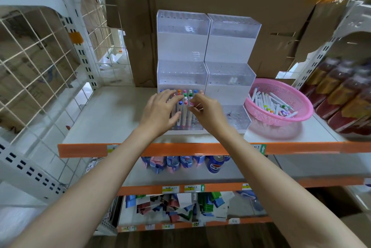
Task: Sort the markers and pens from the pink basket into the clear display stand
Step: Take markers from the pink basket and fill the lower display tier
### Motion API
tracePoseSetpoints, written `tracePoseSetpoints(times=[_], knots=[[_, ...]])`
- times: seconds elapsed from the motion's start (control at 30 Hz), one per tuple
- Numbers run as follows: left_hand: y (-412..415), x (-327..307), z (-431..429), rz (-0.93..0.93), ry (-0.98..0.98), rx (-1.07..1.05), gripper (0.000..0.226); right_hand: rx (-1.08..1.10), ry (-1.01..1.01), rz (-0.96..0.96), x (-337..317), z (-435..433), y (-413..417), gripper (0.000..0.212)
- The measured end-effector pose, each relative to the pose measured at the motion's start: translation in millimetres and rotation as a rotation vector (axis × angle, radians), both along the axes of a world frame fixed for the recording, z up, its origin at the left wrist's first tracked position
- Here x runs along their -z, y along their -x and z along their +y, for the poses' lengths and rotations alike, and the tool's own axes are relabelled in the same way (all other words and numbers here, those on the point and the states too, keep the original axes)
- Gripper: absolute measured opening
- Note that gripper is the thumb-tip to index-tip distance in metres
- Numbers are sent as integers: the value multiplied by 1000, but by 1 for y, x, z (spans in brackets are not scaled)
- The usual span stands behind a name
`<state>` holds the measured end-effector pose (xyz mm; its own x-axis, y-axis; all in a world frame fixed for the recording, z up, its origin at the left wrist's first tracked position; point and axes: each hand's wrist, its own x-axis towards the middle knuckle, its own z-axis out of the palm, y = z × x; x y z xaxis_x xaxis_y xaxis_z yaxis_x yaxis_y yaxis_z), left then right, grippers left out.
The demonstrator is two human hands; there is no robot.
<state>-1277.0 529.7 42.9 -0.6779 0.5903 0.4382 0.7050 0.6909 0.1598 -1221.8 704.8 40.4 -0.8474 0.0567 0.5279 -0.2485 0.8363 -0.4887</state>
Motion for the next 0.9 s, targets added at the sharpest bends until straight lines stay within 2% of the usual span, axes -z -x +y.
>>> tracePoseSetpoints(times=[0.1,0.23,0.4,0.5,0.67,0.8,0.9], knots=[[0,0,0,4,13,-4,50,38,-101,0,-5,-1,1,13],[0,-2,0,-1,22,-13,49,105,-333,108,-11,3,0,32],[-3,-5,7,15,-2,-43,52,32,-344,-109,-10,9,-2,62],[-5,-7,14,24,-34,-53,53,-10,-371,-155,-10,13,0,63],[-12,-18,41,55,-106,-59,55,-81,-295,-107,-12,23,-1,61],[-15,-29,79,0,-34,-21,52,-17,-375,-32,-16,63,-8,53],[-19,-31,118,-60,39,11,54,42,-458,-69,-17,111,-21,54]])
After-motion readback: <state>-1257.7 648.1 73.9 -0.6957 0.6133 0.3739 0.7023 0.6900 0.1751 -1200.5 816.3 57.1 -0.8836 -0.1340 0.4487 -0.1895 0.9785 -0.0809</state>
